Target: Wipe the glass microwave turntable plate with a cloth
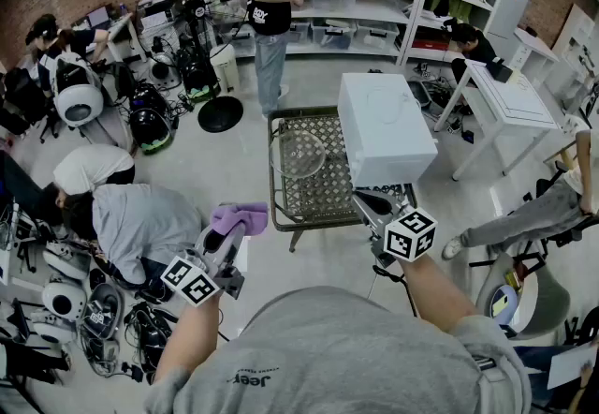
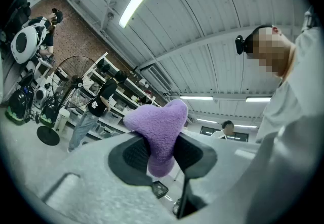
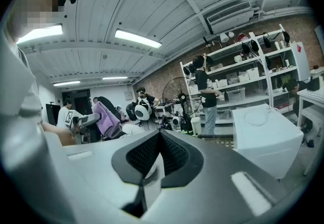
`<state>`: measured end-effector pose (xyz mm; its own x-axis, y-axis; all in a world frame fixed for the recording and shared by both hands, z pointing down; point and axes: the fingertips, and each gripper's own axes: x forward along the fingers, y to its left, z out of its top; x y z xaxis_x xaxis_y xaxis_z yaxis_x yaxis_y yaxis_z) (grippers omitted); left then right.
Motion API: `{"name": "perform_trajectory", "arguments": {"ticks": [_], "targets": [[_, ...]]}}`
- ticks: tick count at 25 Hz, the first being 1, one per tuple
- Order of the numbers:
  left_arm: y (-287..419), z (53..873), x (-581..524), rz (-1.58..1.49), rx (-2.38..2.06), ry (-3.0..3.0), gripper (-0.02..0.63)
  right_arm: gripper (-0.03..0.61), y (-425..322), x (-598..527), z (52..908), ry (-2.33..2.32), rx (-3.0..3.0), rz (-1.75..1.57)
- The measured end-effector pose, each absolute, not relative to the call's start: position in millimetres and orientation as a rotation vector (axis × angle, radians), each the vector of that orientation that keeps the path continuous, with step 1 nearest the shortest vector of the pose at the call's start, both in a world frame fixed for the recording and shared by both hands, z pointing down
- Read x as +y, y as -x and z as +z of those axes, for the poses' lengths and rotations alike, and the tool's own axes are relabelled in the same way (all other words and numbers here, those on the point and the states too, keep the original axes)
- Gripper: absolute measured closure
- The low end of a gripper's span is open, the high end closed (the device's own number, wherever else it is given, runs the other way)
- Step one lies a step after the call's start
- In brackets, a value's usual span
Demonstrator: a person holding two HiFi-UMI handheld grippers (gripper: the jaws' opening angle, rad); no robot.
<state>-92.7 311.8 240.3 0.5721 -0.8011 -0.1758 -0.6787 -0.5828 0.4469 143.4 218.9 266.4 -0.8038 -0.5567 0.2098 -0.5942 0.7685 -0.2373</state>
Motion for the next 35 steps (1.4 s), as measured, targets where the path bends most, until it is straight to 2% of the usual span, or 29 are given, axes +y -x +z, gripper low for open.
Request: {"name": "perform_trajectory", "arguments": {"ticks": [16, 28, 35], "targets": [[69.5, 232.8, 306.4, -0.489, -1.230, -2.489, 0.503, 0.572, -165.6, 210.6, 261.5, -0.947, -2.839, 0.449], [13.6, 224.6, 291.2, -0.505, -1.339, -2.454, 0.503, 0.572, -208.3, 179.7, 259.0, -0.836, -2.901, 0.393], [48.2, 233.8, 247.3, -0.472, -1.339, -2.435, 0.503, 0.572, -164.3, 143.1, 269.8, -0.789, -2.911, 0.435]]}}
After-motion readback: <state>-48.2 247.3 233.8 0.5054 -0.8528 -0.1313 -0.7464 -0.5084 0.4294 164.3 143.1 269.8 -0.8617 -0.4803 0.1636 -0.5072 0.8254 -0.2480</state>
